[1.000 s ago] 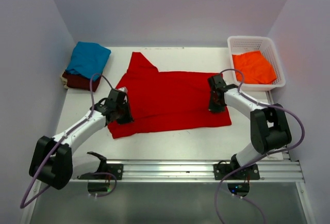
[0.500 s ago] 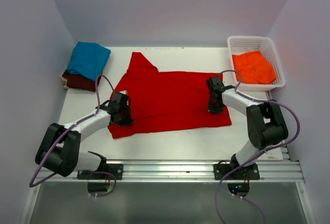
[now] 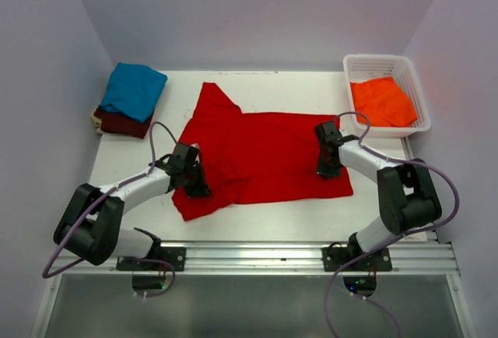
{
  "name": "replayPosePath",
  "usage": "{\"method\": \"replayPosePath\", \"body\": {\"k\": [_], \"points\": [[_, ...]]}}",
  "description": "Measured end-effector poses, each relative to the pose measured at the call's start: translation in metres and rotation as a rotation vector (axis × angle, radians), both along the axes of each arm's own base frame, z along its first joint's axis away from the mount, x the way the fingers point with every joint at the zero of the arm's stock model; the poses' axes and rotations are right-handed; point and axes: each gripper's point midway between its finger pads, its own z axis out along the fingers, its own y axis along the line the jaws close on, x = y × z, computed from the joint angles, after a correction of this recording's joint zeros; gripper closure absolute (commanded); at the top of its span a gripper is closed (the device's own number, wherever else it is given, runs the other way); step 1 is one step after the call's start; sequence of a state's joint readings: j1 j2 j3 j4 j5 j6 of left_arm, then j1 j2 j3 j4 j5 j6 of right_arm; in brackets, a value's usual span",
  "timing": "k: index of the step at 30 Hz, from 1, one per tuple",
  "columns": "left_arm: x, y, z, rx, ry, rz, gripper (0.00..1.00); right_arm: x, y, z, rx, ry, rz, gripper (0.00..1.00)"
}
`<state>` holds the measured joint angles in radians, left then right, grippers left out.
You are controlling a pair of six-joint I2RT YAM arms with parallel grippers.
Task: Fold and stack the t-shirts
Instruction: Fold the flattened tshirt in 1/3 of the way
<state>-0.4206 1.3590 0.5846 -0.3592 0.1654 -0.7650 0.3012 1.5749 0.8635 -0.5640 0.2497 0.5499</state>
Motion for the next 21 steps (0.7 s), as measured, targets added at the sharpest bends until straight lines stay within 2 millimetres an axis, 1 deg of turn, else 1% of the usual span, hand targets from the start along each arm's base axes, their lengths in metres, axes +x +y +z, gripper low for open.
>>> {"method": "replayPosePath", "body": {"k": [4,8,11,16,21], "points": [[-0.015,-0.004,0.001,-0.004,0.045,-0.007,1.0,-0.002,-0.002,0.0,-0.008,0.01,-0.001,1.0],[-0.037,0.005,0.001,0.03,0.114,-0.005,1.0,-0.005,-0.003,0.0,-0.016,0.02,-0.003,1.0],[-0.049,0.012,0.0,0.059,0.157,-0.003,1.0,-0.008,-0.005,0.0,-0.023,0.031,-0.004,1.0],[-0.058,0.024,0.001,0.115,0.203,0.003,1.0,-0.011,-0.007,0.0,-0.032,0.042,-0.005,1.0],[-0.061,0.04,0.001,0.182,0.231,0.022,1.0,-0.011,-0.007,0.0,-0.036,0.045,-0.005,1.0]]}}
